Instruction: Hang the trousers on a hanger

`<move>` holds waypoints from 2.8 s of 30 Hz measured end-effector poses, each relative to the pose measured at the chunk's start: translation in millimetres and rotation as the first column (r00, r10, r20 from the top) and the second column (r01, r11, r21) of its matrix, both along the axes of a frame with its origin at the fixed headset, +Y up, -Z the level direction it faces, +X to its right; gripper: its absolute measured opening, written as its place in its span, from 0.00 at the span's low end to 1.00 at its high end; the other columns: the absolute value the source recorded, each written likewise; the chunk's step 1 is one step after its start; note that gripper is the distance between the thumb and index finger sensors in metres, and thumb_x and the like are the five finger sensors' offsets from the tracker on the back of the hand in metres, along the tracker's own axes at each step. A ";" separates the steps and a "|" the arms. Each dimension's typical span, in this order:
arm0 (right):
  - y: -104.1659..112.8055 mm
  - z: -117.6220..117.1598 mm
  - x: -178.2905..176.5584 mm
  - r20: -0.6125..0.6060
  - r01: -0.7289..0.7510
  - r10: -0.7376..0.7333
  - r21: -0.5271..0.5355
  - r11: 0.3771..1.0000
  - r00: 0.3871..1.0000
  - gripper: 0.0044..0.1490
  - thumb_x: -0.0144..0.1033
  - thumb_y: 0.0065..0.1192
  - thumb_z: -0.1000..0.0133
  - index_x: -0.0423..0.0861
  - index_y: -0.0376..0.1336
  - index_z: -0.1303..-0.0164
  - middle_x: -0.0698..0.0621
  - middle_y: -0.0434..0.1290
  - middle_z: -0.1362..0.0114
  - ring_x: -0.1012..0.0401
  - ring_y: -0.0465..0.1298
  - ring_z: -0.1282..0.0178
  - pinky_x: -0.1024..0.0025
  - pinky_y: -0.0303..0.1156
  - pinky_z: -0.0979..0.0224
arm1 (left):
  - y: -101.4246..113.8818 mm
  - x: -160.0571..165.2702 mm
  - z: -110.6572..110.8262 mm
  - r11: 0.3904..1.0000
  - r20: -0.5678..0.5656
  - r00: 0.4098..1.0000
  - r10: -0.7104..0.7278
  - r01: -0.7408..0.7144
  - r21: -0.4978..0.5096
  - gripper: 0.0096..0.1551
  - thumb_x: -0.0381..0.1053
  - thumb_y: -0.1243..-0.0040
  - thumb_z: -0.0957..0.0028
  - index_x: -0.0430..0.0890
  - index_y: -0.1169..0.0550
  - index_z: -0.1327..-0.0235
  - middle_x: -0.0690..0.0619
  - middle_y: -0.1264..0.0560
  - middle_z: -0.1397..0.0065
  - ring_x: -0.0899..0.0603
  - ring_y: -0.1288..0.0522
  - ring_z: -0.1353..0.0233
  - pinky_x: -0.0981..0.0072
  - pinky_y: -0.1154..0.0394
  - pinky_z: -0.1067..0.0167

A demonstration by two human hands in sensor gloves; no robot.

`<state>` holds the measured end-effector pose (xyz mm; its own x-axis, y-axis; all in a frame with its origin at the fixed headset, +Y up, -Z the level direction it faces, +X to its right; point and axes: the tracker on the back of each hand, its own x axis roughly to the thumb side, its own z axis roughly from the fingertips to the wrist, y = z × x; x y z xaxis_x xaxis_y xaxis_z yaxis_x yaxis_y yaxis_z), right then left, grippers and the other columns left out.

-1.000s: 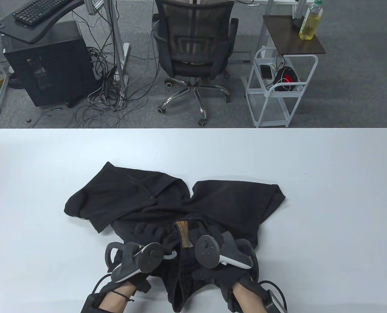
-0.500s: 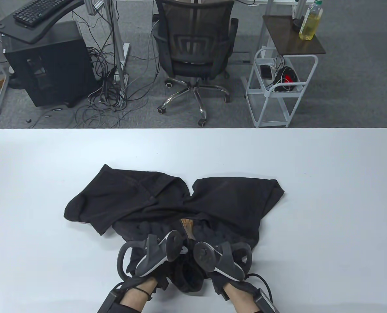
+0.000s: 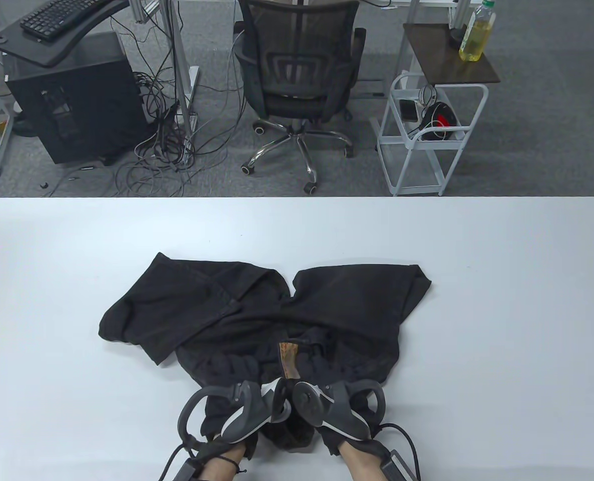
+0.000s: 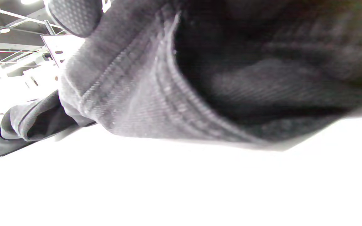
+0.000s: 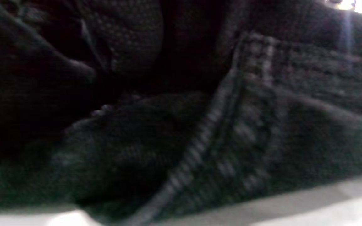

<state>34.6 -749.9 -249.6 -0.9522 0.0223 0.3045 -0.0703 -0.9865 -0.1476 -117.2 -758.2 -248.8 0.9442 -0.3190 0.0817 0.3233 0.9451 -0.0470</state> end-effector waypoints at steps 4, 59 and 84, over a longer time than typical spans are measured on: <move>0.2 0.0 1.0 0.002 0.007 -0.007 0.009 1.000 1.000 0.40 0.44 0.73 0.56 0.52 0.61 0.32 0.47 0.73 0.32 0.53 0.81 0.38 0.52 0.74 0.32 | 1.0 -0.1 -0.3 1.000 0.017 1.000 0.006 -0.006 0.022 0.31 0.57 0.47 0.41 0.46 0.37 0.28 0.46 0.32 0.25 0.32 0.33 0.24 0.35 0.30 0.38; -14.4 -22.5 74.1 0.018 0.078 -0.076 -0.193 0.978 0.997 0.38 0.43 0.73 0.55 0.59 0.60 0.33 0.54 0.67 0.26 0.54 0.71 0.27 0.51 0.62 0.22 | -9.7 -41.3 -17.9 0.954 0.198 0.947 0.254 -0.213 -0.210 0.41 0.64 0.51 0.43 0.50 0.46 0.21 0.48 0.47 0.16 0.35 0.51 0.16 0.30 0.47 0.28; 31.6 -11.3 113.4 -0.067 0.482 -0.498 -0.168 0.860 0.865 0.49 0.62 0.65 0.55 0.50 0.58 0.26 0.45 0.64 0.21 0.46 0.66 0.22 0.45 0.56 0.23 | 27.8 -54.0 -10.1 0.858 0.308 0.802 0.511 -0.496 -0.132 0.39 0.63 0.47 0.46 0.51 0.39 0.23 0.49 0.38 0.18 0.34 0.42 0.18 0.31 0.44 0.29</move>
